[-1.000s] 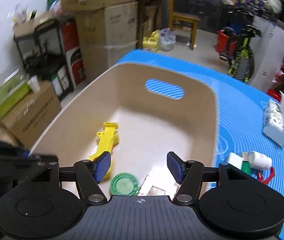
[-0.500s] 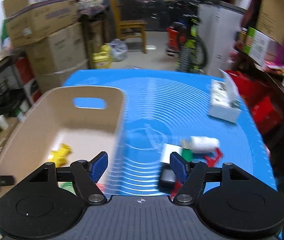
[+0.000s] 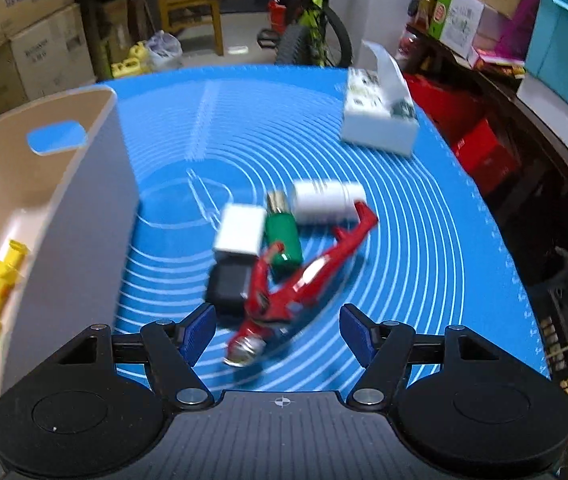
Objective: Organize rigid objects
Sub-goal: 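Grasp the red action figure with the right tool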
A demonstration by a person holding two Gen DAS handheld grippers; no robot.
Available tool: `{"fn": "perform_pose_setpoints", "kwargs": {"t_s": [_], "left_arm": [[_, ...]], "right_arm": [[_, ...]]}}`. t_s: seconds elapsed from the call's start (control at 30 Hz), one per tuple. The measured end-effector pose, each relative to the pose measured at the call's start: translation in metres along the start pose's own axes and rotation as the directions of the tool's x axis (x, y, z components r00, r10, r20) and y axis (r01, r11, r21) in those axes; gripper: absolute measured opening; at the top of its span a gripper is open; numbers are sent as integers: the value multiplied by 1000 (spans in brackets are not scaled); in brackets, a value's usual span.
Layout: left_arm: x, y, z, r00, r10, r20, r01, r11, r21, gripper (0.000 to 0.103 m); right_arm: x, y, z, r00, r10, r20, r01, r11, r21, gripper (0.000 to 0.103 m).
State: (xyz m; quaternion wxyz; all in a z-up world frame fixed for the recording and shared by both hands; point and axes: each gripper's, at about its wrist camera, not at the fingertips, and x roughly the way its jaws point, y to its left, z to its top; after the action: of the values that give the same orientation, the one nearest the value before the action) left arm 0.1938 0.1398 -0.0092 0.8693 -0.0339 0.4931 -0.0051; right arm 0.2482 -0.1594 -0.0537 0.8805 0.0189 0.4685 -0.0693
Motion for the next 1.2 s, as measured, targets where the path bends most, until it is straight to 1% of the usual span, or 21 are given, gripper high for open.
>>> {"fn": "perform_pose_setpoints", "kwargs": {"t_s": [0.13, 0.27, 0.4, 0.47, 0.5, 0.6, 0.7, 0.77, 0.83, 0.87, 0.9, 0.97, 1.07, 1.13, 1.2], "left_arm": [[0, 0, 0, 1000, 1, 0, -1, 1000, 1, 5], [0, 0, 0, 1000, 0, 0, 0, 1000, 0, 5], [0, 0, 0, 1000, 0, 0, 0, 1000, 0, 5], [0, 0, 0, 1000, 0, 0, 0, 1000, 0, 5], [0, 0, 0, 1000, 0, 0, 0, 1000, 0, 5], [0, 0, 0, 1000, 0, 0, 0, 1000, 0, 6], [0, 0, 0, 1000, 1, 0, -1, 1000, 0, 6], [0, 0, 0, 1000, 0, 0, 0, 1000, 0, 6], [0, 0, 0, 1000, 0, 0, 0, 1000, 0, 6], [0, 0, 0, 1000, 0, -1, 0, 1000, 0, 6], [0, 0, 0, 1000, 1, -1, -1, 1000, 0, 6], [0, 0, 0, 1000, 1, -1, -1, 1000, 0, 6], [-1, 0, 0, 1000, 2, -1, -2, 1000, 0, 6], [0, 0, 0, 1000, 1, -1, -1, 1000, 0, 7], [0, 0, 0, 1000, 1, -1, -1, 1000, 0, 7]], "right_arm": [[9, -6, -5, 1000, -6, 0, 6, 1000, 29, 74], [16, -9, -8, 1000, -2, 25, 0, 998, 62, 74], [25, -10, -6, 999, -28, 32, 25, 996, 91, 75], [25, -9, -5, 998, -26, 50, 21, 995, 97, 75], [25, -7, -5, 998, -31, 56, 26, 995, 96, 74], [23, -6, -4, 994, -82, 77, 74, 992, 106, 70], [27, -13, -5, 995, -90, 51, 83, 987, 137, 69], [32, -17, -7, 996, -89, 30, 84, 986, 143, 67], [37, -20, -10, 997, -79, 15, 76, 985, 158, 63], [39, -23, -11, 998, -68, 6, 66, 983, 169, 60], [41, -24, -12, 998, -59, 0, 58, 983, 176, 59], [42, -26, -14, 999, -41, 7, 39, 982, 185, 56], [41, -24, -16, 999, -37, 16, 34, 986, 162, 54], [40, -24, -18, 999, -34, 24, 30, 989, 147, 47], [39, -21, -19, 999, -42, 34, 38, 991, 126, 47]]}}
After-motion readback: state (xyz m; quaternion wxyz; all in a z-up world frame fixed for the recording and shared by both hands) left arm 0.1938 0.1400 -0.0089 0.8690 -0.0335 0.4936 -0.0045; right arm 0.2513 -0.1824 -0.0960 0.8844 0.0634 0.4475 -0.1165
